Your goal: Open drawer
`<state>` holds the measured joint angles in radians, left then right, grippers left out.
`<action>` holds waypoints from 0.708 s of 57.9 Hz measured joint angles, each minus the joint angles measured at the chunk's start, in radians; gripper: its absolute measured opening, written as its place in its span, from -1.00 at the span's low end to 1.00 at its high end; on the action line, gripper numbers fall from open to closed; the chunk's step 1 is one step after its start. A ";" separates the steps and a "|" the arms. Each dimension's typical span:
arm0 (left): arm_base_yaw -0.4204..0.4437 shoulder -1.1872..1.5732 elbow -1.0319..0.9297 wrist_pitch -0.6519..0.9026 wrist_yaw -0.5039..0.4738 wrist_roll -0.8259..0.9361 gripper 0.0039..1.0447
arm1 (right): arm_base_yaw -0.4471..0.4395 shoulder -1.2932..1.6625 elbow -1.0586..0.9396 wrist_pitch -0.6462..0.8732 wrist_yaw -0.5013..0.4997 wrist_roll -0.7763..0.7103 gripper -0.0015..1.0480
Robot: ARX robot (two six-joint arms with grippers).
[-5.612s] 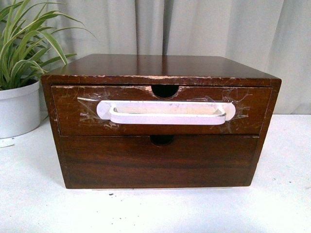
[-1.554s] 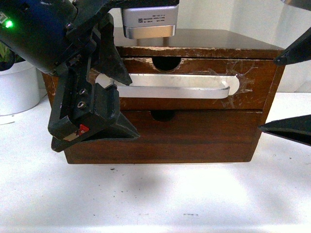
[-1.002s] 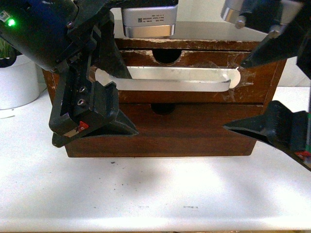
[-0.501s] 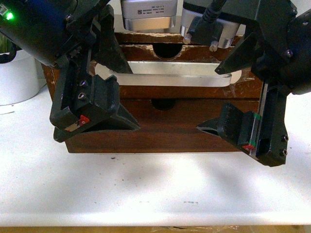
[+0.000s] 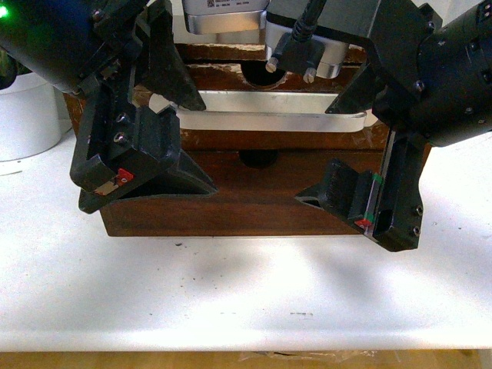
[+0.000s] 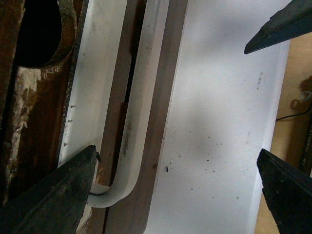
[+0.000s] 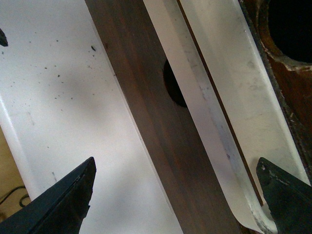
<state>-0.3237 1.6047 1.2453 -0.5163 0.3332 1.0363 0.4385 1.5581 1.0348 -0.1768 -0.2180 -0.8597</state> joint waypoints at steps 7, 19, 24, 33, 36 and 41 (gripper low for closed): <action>0.005 -0.010 -0.002 -0.029 0.008 0.016 0.88 | 0.005 0.000 0.007 -0.030 -0.021 0.009 0.83; 0.008 -0.037 -0.006 -0.109 0.031 0.071 0.88 | 0.006 -0.014 0.018 -0.100 -0.048 0.002 0.83; 0.007 -0.055 -0.014 -0.142 0.037 0.103 0.88 | 0.008 -0.032 0.015 -0.148 -0.074 -0.018 0.83; -0.006 -0.077 -0.032 -0.168 0.033 0.140 0.88 | 0.008 -0.057 0.006 -0.197 -0.086 -0.061 0.83; -0.012 -0.087 -0.036 -0.187 0.032 0.153 0.89 | 0.008 -0.067 0.002 -0.215 -0.097 -0.072 0.83; -0.023 -0.107 -0.048 -0.213 0.024 0.179 0.89 | 0.010 -0.087 -0.011 -0.244 -0.108 -0.094 0.83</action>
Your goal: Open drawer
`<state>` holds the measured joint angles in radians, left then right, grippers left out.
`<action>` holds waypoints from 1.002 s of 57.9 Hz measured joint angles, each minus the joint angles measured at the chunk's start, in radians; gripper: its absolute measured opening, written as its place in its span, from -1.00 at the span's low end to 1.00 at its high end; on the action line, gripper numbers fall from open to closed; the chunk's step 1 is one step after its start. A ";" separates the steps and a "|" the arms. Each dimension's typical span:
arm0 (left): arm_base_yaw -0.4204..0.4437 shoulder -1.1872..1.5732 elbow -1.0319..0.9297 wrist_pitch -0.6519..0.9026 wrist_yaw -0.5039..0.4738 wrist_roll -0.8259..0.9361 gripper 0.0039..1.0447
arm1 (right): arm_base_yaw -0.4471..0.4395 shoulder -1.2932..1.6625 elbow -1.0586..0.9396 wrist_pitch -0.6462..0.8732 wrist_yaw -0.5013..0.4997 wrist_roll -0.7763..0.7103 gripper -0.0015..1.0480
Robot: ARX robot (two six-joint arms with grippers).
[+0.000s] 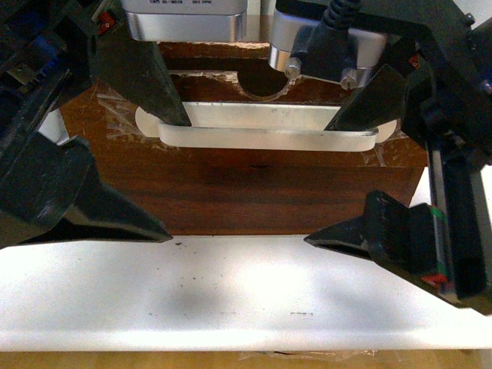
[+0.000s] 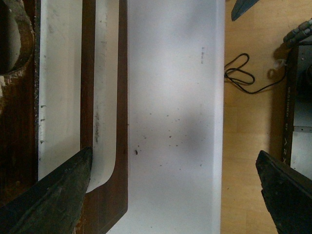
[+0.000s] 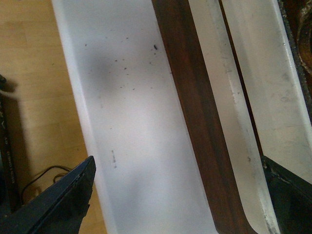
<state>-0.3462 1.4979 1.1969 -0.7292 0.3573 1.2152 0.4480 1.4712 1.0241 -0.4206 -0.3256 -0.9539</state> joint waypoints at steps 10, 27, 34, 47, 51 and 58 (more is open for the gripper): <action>-0.018 -0.036 -0.029 -0.036 -0.018 0.042 0.89 | 0.007 -0.034 -0.024 -0.030 -0.011 -0.031 0.83; -0.026 -0.088 -0.060 -0.105 -0.014 0.094 0.89 | 0.019 -0.099 -0.074 -0.068 -0.043 -0.071 0.83; -0.025 -0.105 -0.076 -0.090 -0.003 0.093 0.89 | 0.011 -0.113 -0.088 -0.065 -0.062 -0.069 0.83; -0.020 -0.151 -0.140 0.034 0.044 0.037 0.89 | -0.024 -0.157 -0.146 0.027 -0.117 -0.008 0.83; -0.013 -0.180 -0.162 0.097 0.072 0.003 0.88 | -0.034 -0.177 -0.164 0.054 -0.135 0.018 0.83; 0.005 -0.240 -0.193 0.196 0.097 -0.047 0.88 | -0.063 -0.239 -0.202 0.126 -0.155 0.075 0.83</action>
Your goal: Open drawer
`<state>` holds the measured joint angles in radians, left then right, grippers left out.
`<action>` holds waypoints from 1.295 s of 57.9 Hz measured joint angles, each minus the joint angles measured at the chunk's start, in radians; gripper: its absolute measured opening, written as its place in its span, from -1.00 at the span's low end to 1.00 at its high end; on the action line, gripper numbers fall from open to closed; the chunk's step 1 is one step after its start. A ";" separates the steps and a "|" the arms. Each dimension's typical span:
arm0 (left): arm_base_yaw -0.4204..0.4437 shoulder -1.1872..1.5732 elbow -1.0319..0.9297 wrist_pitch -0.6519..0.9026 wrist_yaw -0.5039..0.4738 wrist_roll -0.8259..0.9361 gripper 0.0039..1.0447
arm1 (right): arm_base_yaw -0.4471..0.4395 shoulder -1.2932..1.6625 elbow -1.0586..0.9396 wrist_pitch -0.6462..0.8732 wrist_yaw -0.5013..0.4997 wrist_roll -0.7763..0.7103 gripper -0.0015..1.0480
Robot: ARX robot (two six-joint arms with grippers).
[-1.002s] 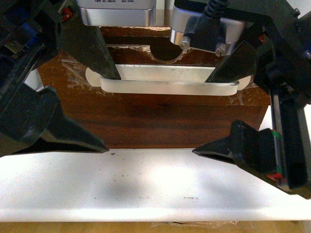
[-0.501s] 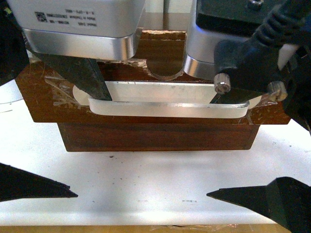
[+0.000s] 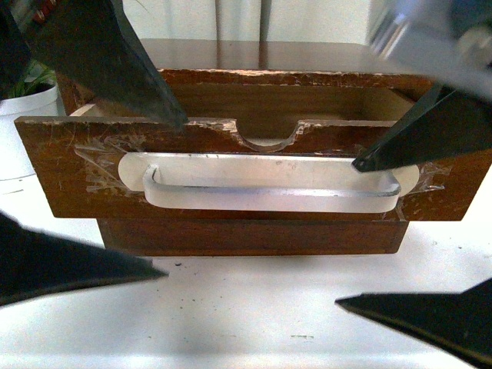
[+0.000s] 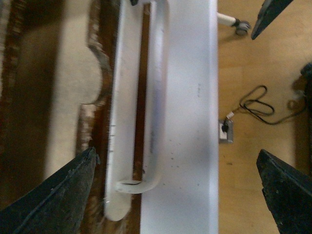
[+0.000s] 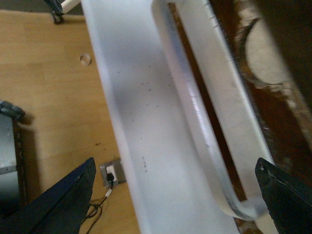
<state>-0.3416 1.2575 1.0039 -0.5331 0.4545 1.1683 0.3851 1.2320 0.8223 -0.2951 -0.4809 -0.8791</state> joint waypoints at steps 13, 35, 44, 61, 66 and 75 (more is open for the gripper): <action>0.051 -0.136 -0.096 0.161 -0.020 -0.060 0.88 | -0.065 -0.120 -0.088 0.139 -0.002 0.078 0.83; 0.243 -0.374 -0.401 0.577 -0.138 -0.381 0.88 | -0.207 -0.404 -0.336 0.407 0.061 0.299 0.83; 0.393 -0.492 -0.537 0.628 -0.181 -0.655 0.88 | -0.295 -0.546 -0.457 0.459 0.083 0.426 0.83; 0.632 -0.856 -0.711 0.448 -0.093 -1.027 0.88 | -0.465 -0.862 -0.620 0.334 0.026 0.563 0.83; 0.713 -0.994 -0.744 0.338 -0.050 -1.130 0.88 | -0.523 -0.985 -0.651 0.236 -0.010 0.578 0.83; 0.703 -1.040 -0.830 0.298 -0.111 -1.183 0.88 | -0.559 -1.102 -0.709 0.212 -0.010 0.634 0.83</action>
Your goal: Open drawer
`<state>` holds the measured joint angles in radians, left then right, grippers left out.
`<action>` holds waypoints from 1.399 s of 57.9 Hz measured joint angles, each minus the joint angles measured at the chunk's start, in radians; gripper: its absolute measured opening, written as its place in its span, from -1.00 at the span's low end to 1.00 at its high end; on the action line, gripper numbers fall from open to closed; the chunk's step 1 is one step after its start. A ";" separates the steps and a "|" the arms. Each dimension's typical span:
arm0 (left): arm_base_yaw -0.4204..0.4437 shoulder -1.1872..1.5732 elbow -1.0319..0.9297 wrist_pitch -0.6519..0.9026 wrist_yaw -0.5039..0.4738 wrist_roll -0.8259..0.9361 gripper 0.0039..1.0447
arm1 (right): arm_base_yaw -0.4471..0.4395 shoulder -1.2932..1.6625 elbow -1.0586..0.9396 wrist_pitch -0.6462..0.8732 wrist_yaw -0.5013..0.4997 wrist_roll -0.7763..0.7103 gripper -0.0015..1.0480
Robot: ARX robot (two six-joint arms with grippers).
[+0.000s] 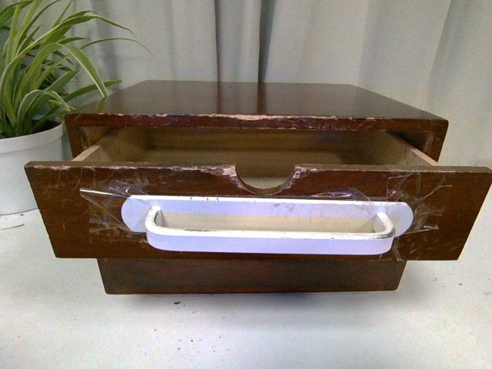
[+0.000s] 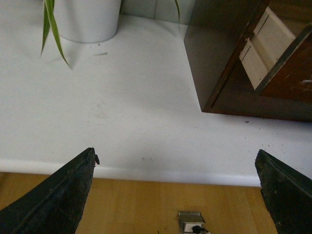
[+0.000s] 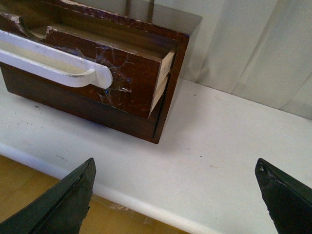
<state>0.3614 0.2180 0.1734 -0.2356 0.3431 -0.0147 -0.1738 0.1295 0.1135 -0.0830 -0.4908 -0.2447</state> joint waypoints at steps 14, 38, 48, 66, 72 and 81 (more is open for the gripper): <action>-0.005 -0.005 -0.013 -0.002 -0.003 -0.014 0.88 | -0.003 -0.010 -0.014 0.003 0.003 0.047 0.83; -0.169 -0.171 -0.139 0.253 -0.161 0.004 -0.19 | 0.168 -0.090 -0.071 0.076 0.489 0.223 -0.20; -0.330 -0.214 -0.163 0.237 -0.330 0.007 -0.82 | 0.170 -0.124 -0.107 0.079 0.489 0.229 -0.81; -0.358 -0.215 -0.163 0.236 -0.342 0.010 -0.93 | 0.170 -0.125 -0.107 0.079 0.488 0.232 -0.98; -0.358 -0.215 -0.163 0.236 -0.342 0.010 -0.93 | 0.170 -0.125 -0.107 0.079 0.488 0.232 -0.98; -0.358 -0.215 -0.163 0.236 -0.342 0.010 -0.63 | 0.170 -0.125 -0.107 0.079 0.488 0.232 -0.82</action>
<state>0.0032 0.0032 0.0105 0.0006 0.0010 -0.0051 -0.0036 0.0048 0.0067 -0.0036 -0.0029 -0.0128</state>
